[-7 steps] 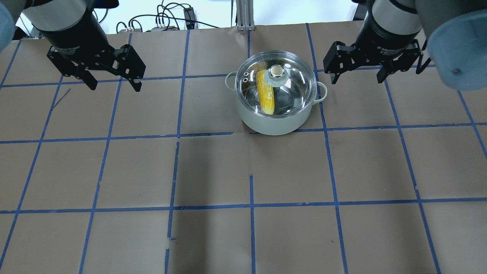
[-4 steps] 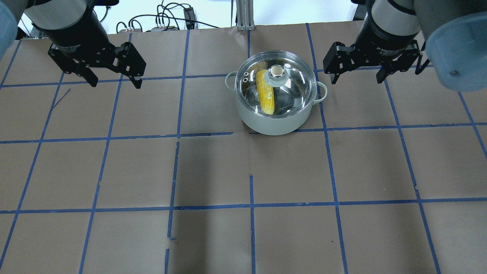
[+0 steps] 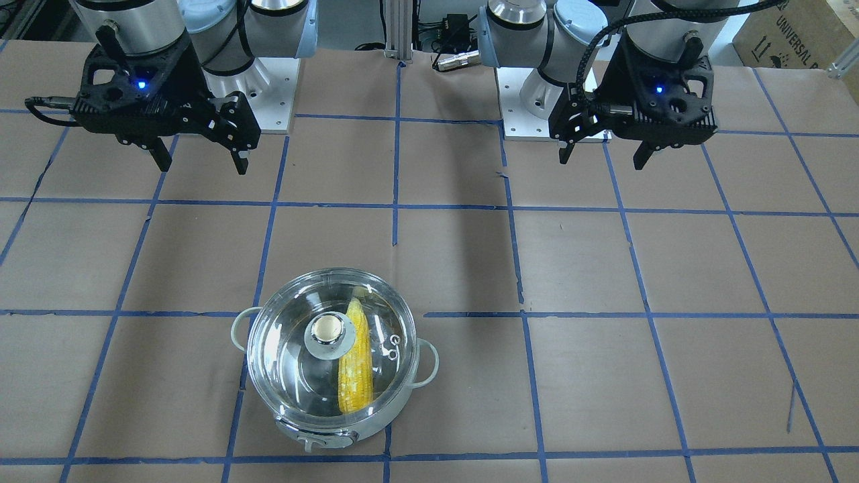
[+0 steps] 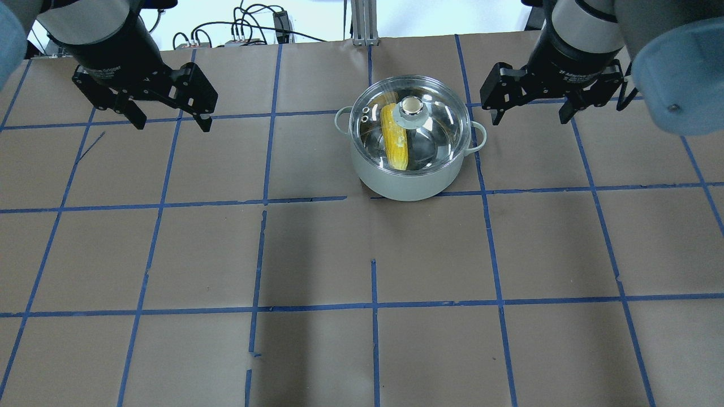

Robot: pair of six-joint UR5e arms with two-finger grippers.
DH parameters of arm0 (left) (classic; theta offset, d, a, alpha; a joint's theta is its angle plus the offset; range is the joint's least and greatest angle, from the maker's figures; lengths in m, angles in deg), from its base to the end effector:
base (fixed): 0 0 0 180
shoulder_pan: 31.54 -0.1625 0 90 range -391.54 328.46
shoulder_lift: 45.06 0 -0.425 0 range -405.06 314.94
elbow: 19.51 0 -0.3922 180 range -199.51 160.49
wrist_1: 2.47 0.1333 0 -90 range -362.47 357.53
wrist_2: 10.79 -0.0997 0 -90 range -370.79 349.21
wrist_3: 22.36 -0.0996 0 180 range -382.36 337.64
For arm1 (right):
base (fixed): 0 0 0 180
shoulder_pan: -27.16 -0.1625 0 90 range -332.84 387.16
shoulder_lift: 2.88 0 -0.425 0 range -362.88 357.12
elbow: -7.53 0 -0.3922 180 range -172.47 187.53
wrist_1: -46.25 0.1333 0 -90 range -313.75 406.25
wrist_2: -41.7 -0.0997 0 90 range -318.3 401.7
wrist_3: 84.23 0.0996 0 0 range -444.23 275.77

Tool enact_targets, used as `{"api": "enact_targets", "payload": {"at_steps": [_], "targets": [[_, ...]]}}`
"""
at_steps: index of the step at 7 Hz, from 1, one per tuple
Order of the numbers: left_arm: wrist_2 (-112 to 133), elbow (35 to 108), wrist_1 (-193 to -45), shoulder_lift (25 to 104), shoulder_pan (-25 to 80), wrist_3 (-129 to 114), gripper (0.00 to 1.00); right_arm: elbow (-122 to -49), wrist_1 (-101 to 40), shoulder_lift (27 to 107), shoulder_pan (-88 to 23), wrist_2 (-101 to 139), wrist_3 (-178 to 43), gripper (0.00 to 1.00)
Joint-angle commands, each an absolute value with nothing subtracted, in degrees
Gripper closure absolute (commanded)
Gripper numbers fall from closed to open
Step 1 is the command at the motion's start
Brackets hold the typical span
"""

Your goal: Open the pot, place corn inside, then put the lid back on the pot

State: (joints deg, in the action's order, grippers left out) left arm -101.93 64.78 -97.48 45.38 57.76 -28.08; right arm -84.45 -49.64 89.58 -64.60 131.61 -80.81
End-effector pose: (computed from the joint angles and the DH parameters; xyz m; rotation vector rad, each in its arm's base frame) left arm -0.1253 -0.4955 0.5244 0.1366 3.1185 -0.0053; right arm 0.1483 -0.4798 0.5025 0.0452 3.1299 -0.1739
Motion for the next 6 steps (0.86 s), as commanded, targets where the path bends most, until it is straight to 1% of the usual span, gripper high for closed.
{"api": "enact_targets", "payload": {"at_steps": [1,6], "targets": [[-101.9,64.9,-97.6,45.3,57.8,-28.1,0.00,-84.5,-49.6,89.7,-64.6,131.6,-80.6,0.00],[-101.9,65.0,-97.5,45.3,57.8,-28.2,0.00,-84.3,-50.5,89.6,-64.6,131.6,-80.8,0.00]]}}
